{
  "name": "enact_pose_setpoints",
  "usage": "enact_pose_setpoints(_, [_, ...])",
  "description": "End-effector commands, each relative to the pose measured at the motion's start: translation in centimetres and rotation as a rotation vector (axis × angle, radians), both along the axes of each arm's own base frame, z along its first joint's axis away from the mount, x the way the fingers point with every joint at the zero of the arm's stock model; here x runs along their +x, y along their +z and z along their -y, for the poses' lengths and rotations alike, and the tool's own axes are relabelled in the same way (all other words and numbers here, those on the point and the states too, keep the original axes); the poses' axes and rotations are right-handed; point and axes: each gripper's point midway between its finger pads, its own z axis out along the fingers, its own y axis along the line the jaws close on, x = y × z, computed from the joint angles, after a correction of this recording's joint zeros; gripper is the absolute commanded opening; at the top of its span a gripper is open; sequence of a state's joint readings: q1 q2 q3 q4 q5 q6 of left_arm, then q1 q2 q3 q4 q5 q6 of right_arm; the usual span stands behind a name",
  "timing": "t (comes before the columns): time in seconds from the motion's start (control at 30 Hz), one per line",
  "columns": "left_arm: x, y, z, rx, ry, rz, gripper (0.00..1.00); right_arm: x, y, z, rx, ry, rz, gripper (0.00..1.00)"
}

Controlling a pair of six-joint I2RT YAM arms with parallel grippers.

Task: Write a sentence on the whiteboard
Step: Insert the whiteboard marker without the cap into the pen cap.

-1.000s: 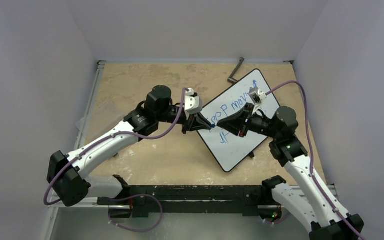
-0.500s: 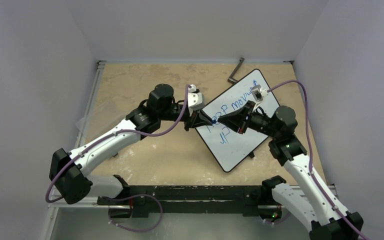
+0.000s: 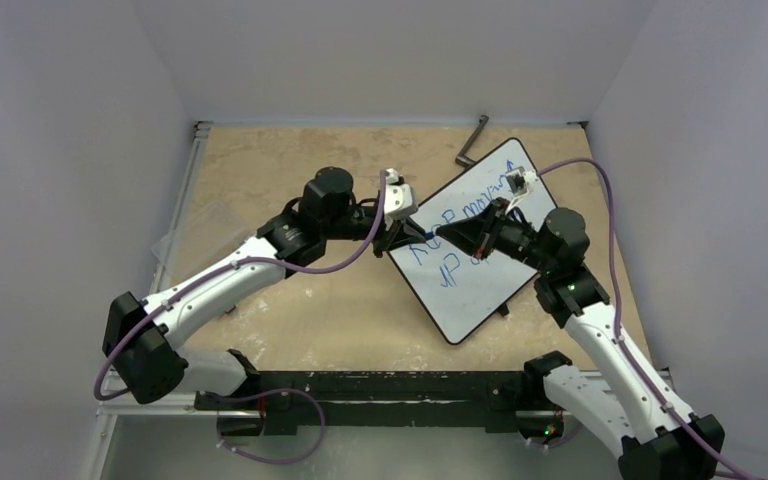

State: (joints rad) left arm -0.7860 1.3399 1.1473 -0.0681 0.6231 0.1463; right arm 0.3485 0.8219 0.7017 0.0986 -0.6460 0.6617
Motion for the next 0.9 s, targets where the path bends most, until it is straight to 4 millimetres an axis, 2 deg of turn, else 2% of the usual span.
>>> enact_pose_setpoints(0.0, [-1.6,9.7,2.7,-0.254,-0.097,0.251,0.0,-1.4,-1.3,-1.5,0.021,0.087,-0.119,0.0])
enact_pose_setpoints(0.17, [-1.9,10.3,3.1,-0.276,-0.105,0.276,0.0,-1.2,-1.7,-1.7,0.021,0.079,-0.162,0.0])
enact_pose_setpoints(0.37, [-2.2,10.0,3.1,-0.261,-0.112,0.256,0.0,-1.0,-1.7,-1.5,0.001,0.065,-0.136,0.0])
enact_pose_setpoints(0.43, [-2.3,9.7,2.8,-0.238,-0.104,0.249,0.11,-0.9,-1.4,-1.3,-0.012,0.054,-0.116,0.0])
enact_pose_setpoints(0.53, [-2.4,9.0,2.0,-0.193,-0.087,0.243,0.35,-0.8,-0.9,-1.1,-0.026,0.047,-0.084,0.0])
enact_pose_setpoints(0.6, [-2.6,8.6,1.6,-0.169,-0.08,0.235,0.45,-0.8,-0.6,-1.1,-0.028,0.048,-0.067,0.0])
enact_pose_setpoints(0.67, [-2.5,8.3,1.3,-0.155,-0.067,0.225,0.51,-0.9,-0.2,-1.2,-0.029,0.055,-0.052,0.0])
enact_pose_setpoints(0.77, [-2.3,7.2,0.7,-0.099,-0.048,0.163,0.52,-0.9,0.2,-1.2,-0.031,0.063,-0.039,0.0])
enact_pose_setpoints(0.87, [-2.2,7.0,0.1,-0.068,-0.043,0.115,0.52,-1.1,0.6,-1.2,-0.029,0.067,-0.03,0.0])
